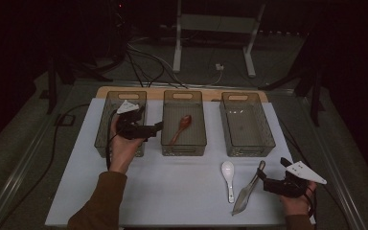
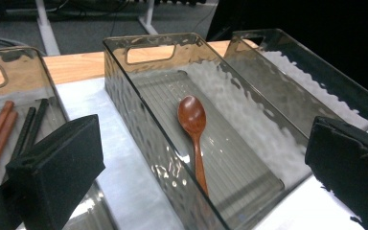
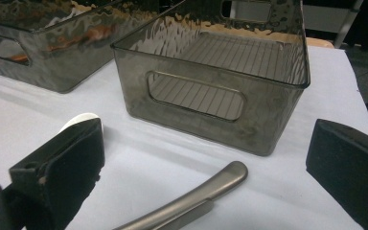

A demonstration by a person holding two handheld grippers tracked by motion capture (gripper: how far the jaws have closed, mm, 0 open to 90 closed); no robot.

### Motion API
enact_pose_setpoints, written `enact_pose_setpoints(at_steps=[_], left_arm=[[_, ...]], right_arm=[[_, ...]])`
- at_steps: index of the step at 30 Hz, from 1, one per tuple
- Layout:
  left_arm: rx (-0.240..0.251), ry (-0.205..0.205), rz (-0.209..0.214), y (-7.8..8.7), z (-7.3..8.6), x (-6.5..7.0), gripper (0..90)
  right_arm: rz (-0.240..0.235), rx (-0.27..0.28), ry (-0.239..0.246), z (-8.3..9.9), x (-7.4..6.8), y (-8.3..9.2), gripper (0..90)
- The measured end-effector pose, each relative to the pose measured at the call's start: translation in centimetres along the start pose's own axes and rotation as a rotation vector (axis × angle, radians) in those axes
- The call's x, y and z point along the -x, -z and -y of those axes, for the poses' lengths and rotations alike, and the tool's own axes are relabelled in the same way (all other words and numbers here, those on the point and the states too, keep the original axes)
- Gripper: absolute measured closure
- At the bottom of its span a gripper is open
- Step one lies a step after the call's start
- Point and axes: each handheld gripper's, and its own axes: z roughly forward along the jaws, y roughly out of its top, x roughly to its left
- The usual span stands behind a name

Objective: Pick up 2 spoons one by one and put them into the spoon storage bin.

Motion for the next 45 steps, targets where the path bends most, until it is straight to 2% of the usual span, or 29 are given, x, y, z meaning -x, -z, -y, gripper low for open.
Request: enact_pose_setpoints(at_steps=[8,11,14,21,25,28,36,45], left_arm=[[0.029,-0.024,-0.005,3.3,2.1,-0.6,0.7],[0.045,-0.017,-0.008,4.4,2.9,-1.1,0.7],[0.046,-0.021,-0.029,5.3,3.8,-1.5,0.7],[0.090,-0.031,-0.074,7.2,5.8,-1.7,0.7],[0.091,-0.038,-0.083,7.9,6.6,-1.5,0.7],[0.103,-0.027,-0.075,8.4,7.2,-1.5,0.7],[0.094,-0.033,-0.078,8.9,9.0,-1.3,0.7],[0.102,-0.026,-0.085,9.8,10.1,-1.3,0.7]], right_arm=[[0.003,-0.003,-0.004,0.0,0.0,0.0,0.0],[0.003,-0.003,-0.002,0.0,0.0,0.0,0.0],[0.005,-0.004,-0.004,0.0,0.0,0.0,0.0],[0.009,-0.004,-0.005,0.0,0.0,0.1,0.0],[0.012,-0.007,-0.007,0.0,0.0,0.0,0.0],[0.014,-0.008,-0.009,0.0,0.0,0.1,0.0],[0.009,-0.007,-0.017,-0.1,0.0,0.1,0.0],[0.002,-0.002,-0.035,-0.2,0.1,0.3,0.0]])
